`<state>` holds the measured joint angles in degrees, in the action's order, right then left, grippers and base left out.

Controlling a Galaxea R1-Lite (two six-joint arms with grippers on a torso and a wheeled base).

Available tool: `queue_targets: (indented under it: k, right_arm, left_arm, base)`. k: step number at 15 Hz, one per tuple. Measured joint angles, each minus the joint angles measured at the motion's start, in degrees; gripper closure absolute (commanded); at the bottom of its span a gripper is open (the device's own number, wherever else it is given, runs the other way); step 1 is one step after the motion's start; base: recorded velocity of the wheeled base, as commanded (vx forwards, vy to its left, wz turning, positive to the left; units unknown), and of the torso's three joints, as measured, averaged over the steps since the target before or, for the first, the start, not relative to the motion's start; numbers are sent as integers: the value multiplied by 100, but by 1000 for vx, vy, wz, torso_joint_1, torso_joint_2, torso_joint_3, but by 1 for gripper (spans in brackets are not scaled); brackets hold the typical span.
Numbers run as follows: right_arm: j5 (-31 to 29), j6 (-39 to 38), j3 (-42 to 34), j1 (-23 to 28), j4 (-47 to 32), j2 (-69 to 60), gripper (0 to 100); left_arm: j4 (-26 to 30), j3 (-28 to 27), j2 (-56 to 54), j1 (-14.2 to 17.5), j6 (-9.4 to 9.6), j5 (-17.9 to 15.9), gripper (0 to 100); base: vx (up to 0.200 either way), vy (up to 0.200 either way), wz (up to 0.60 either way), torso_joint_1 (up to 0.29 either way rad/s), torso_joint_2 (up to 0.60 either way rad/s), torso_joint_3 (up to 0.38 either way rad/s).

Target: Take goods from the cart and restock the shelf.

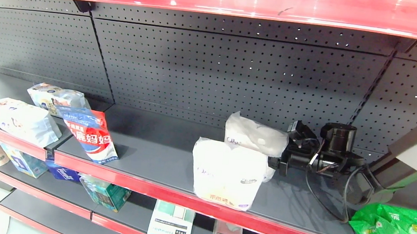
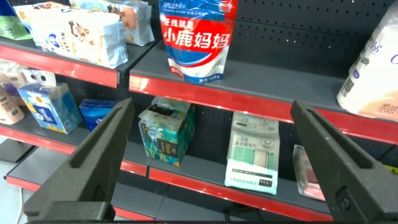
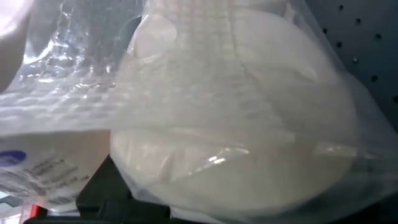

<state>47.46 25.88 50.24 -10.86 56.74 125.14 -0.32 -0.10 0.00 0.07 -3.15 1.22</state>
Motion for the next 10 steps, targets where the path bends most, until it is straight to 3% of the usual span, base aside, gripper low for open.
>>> queue_targets:
  k: [10]
  right_arm:
    - [-9, -34, 139, -90, -7, 22, 100]
  left_arm:
    - [-1, 0, -2, 0, 0, 0, 0]
  base:
    - [0, 0, 0, 0, 0, 0]
